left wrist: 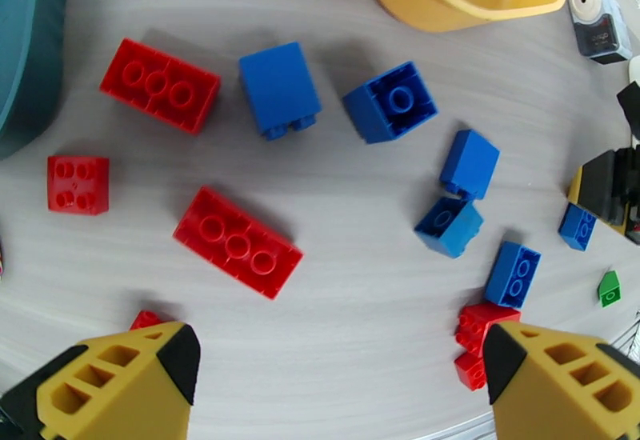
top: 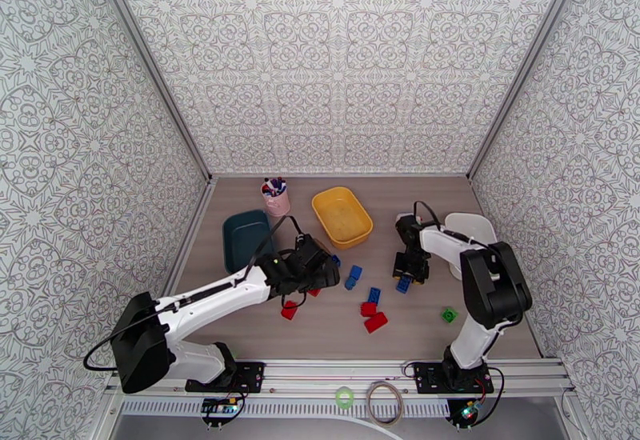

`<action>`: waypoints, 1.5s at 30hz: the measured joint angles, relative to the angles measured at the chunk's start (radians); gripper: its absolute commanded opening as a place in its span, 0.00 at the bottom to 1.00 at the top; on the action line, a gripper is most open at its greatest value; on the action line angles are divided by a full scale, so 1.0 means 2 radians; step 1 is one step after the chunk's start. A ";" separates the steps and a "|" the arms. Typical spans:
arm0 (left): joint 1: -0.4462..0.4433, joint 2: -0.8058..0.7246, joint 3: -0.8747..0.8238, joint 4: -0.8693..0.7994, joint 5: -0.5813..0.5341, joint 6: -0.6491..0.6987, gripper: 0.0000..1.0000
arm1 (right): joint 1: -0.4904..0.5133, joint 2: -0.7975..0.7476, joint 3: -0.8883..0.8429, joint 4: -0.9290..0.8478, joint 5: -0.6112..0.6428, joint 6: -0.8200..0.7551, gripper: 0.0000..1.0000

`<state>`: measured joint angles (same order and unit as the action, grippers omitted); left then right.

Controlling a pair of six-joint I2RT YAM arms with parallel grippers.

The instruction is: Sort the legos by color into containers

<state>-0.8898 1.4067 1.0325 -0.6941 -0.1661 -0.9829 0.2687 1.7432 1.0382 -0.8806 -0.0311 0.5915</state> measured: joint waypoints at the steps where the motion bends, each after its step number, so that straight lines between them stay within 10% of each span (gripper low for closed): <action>1: 0.002 0.003 0.004 0.001 0.003 0.003 0.99 | 0.000 -0.005 -0.005 0.003 -0.001 0.003 0.34; 11: 0.052 0.044 0.066 0.015 0.051 0.044 0.99 | -0.001 -0.041 -0.008 0.016 -0.075 0.037 0.22; 24: 0.152 0.132 0.179 0.040 0.155 0.076 0.99 | 0.014 0.033 0.193 0.065 -0.181 0.100 0.23; 36: 0.171 0.125 0.182 0.035 0.159 0.080 0.98 | 0.023 0.172 0.397 0.055 -0.214 0.128 0.66; 45: 0.150 0.082 0.135 0.006 0.123 0.088 0.95 | 0.023 0.147 0.382 0.016 -0.198 0.098 0.65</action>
<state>-0.5900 1.5707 1.3029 -0.6823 0.0803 -0.8062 0.3153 2.0369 1.8015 -0.8478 -0.4267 0.7868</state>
